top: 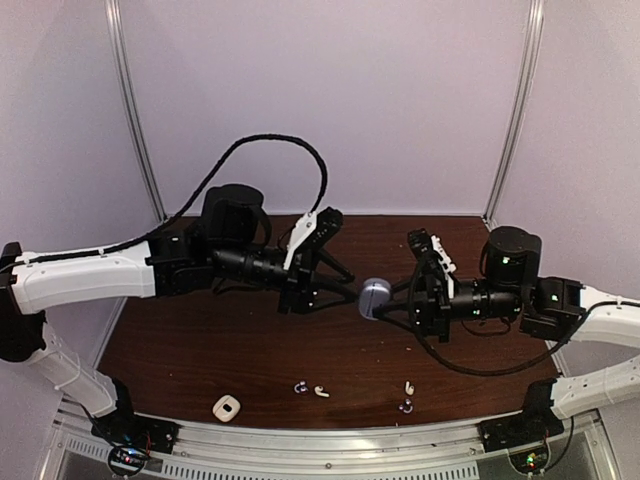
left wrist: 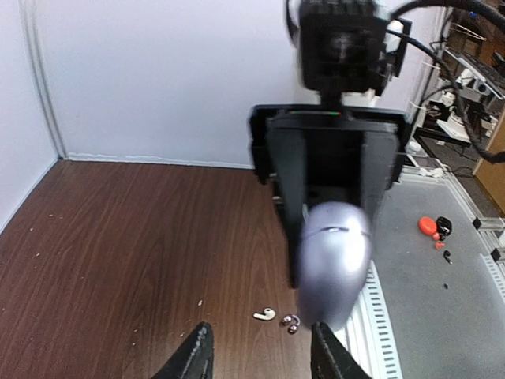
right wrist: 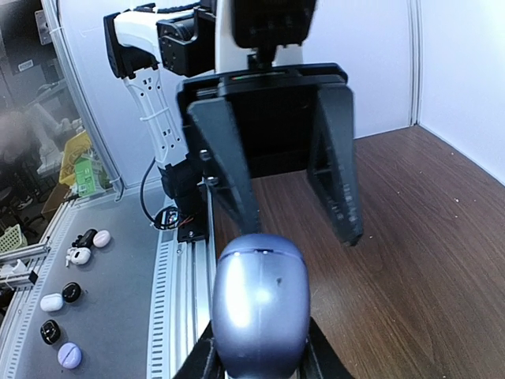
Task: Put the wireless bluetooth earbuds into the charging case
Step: Pass from the right arm to the left
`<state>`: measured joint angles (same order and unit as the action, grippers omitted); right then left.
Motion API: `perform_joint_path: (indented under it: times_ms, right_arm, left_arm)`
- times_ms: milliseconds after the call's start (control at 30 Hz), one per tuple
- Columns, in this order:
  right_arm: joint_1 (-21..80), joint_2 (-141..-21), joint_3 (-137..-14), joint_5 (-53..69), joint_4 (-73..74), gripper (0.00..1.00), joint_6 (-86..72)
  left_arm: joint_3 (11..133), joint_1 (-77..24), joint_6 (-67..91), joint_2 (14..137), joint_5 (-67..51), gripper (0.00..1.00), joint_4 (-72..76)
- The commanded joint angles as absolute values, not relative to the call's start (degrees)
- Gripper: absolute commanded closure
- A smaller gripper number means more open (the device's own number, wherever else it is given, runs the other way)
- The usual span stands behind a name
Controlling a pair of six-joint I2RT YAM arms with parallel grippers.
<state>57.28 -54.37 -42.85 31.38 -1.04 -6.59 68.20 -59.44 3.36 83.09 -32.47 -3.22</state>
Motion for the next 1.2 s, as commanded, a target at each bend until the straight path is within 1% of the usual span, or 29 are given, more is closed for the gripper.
perform_joint_path:
  times_ms: [0, 100, 233, 300, 400, 567, 700, 767, 1000, 1167]
  right_arm:
    - [58.18, -52.29, -44.77, 29.29, 1.73, 1.0, -1.25]
    - [58.26, -50.82, -46.0, 12.34, 6.68, 1.0, 6.58]
    - [58.89, -47.91, -43.52, -3.24, 2.48, 1.0, 15.14]
    - [59.76, -47.65, -42.26, -9.86, -0.69, 1.0, 19.54]
    - [63.23, -48.18, -38.87, -19.95, -9.48, 1.0, 26.75]
    - [69.67, -53.78, -35.24, -33.96, -22.07, 1.0, 44.5]
    - [73.01, -58.29, -33.19, -42.4, -33.19, 1.0, 56.89]
    - [74.53, -59.7, -31.93, -44.51, -38.98, 1.0, 62.45]
    - [79.41, -65.4, -26.64, -48.7, -59.13, 1.0, 83.03]
    - [81.64, -69.16, -24.21, -49.65, -70.26, 1.0, 94.53]
  left_arm:
    - [66.2, -57.02, 3.35, 80.92, -28.59, 0.53, -1.26]
    - [63.14, -56.12, 6.24, 78.65, -30.64, 0.46, 1.42]
    - [60.33, -54.33, 11.67, 76.3, -32.2, 0.39, 4.39]
    - [59.83, -52.89, 14.93, 76.12, -34.18, 0.38, 6.09]
    - [60.92, -51.62, 17.99, 77.05, -35.85, 0.37, 6.45]
    - [65.29, -51.07, 19.99, 79.35, -37.7, 0.37, 4.27]
    - [67.65, -51.02, 21.18, 80.49, -39.62, 0.36, 3.14]
    - [68.04, -50.98, 22.01, 80.99, -40.1, 0.36, 2.95]
    - [70.73, -50.62, 25.63, 84.34, -42.94, 0.36, 1.96]
    - [72.24, -50.6, 29.17, 86.1, -45.04, 0.37, 3.19]
